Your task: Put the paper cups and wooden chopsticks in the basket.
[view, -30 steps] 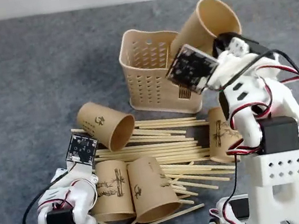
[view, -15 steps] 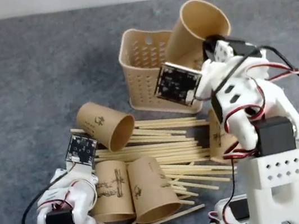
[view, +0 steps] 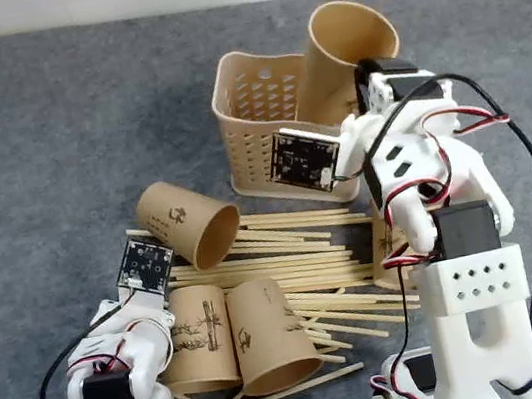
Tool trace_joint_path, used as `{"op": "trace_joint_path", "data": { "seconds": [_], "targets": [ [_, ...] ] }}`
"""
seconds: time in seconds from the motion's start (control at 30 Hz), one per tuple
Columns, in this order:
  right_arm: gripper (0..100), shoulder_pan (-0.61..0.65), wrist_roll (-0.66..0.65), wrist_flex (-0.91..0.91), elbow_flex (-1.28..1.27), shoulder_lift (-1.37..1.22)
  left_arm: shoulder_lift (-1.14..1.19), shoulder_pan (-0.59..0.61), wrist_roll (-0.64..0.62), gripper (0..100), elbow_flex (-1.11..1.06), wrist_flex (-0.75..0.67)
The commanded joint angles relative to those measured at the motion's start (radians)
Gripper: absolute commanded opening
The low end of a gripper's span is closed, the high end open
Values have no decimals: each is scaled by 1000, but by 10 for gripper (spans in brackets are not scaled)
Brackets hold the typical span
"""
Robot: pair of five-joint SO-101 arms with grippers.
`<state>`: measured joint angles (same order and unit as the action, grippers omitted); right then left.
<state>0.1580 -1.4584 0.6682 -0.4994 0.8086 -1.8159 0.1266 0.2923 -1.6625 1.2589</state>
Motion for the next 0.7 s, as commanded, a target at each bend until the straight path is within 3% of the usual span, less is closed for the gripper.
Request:
{"op": "trace_joint_path", "data": {
  "seconds": [0.0, 0.27, 0.37, 0.57, 0.67],
  "targets": [
    [6, -30, -12, -27, 8, 2, -4, 16, 6, 5, 18, -18],
    [155, -38, 25, -27, 10, 2, -4, 16, 6, 5, 18, -18],
    [157, -36, 127, -27, 12, 2, -4, 16, 6, 5, 18, -18],
    [157, -41, 147, -27, 12, 4, -4, 16, 6, 5, 18, -18],
    [156, -42, 242, -24, 12, 33, -4, 16, 6, 5, 18, -18]
  ]
}}
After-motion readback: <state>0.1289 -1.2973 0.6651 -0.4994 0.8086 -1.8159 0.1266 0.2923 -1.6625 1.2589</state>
